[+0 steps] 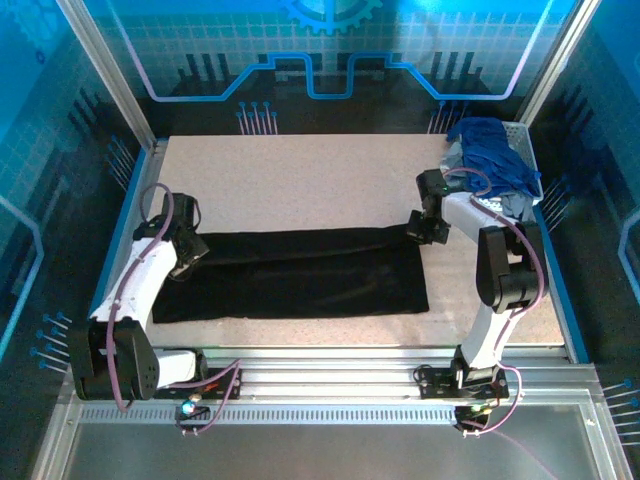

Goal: Fold and stack the t-shirts

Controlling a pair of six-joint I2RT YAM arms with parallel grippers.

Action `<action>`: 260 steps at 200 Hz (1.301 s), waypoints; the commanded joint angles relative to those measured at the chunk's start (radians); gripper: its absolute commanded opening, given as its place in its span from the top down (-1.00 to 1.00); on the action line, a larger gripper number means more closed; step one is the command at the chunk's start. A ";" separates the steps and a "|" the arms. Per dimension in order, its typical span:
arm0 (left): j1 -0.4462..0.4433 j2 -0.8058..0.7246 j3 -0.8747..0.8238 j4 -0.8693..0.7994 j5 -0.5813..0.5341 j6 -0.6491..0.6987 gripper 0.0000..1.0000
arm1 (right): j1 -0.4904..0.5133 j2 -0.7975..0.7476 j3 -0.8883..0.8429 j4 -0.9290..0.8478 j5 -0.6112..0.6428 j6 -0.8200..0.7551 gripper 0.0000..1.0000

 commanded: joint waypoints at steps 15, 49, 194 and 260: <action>0.008 -0.051 -0.026 -0.031 -0.105 0.020 1.00 | 0.018 -0.055 -0.013 -0.043 0.052 0.016 1.00; 0.008 -0.060 -0.041 -0.036 -0.121 0.014 1.00 | 0.030 -0.075 -0.014 -0.071 0.073 0.020 1.00; 0.007 -0.072 -0.128 -0.075 -0.180 -0.037 1.00 | 0.073 -0.100 -0.134 -0.092 0.113 0.076 1.00; 0.007 -0.066 -0.125 -0.075 -0.208 -0.036 1.00 | 0.095 -0.147 -0.127 -0.118 0.143 0.079 1.00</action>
